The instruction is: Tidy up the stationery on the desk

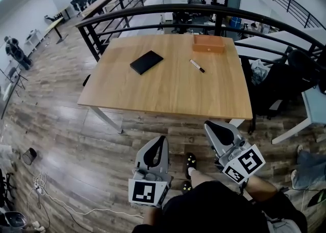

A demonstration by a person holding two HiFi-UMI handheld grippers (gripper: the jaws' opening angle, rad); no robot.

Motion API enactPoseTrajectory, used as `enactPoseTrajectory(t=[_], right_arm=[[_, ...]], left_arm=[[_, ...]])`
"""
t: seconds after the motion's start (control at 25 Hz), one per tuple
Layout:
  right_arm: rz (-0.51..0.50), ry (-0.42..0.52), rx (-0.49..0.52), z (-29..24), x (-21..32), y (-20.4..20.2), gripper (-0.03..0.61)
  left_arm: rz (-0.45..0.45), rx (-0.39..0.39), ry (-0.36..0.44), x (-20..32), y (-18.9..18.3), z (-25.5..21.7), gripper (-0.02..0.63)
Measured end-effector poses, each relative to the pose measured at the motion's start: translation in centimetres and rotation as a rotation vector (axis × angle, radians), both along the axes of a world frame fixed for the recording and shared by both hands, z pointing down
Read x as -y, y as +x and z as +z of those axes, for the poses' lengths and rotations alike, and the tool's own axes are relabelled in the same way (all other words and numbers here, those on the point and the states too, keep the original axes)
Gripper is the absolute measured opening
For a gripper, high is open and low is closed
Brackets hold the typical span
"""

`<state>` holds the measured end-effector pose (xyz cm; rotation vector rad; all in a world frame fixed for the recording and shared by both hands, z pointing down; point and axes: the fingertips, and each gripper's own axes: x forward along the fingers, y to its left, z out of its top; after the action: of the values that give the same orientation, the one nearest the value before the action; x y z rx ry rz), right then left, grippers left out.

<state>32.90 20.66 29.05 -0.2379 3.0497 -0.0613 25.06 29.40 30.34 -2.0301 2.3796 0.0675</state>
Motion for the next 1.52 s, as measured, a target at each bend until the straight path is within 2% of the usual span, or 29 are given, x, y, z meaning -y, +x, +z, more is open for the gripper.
enactPoseTrajectory(t=[0.28, 0.88, 1.52], right_arm=[[-0.031, -0.025, 0.011, 0.6, 2.2, -3.7, 0.012], [-0.096, -0.065, 0.010, 1.5, 9.1, -15.0, 0.012], [-0.093, -0.095, -0.024, 3.3, 19.3, -26.2, 0.012]], left_arm=[[-0.039, 0.005, -0.019, 0.6, -3.2, 0.7, -0.003], [-0.132, -0.004, -0.081, 5.5, -14.2, 2.2, -0.003], [-0.265, 0.003, -0.159, 11.5, -28.6, 4.7, -0.002]])
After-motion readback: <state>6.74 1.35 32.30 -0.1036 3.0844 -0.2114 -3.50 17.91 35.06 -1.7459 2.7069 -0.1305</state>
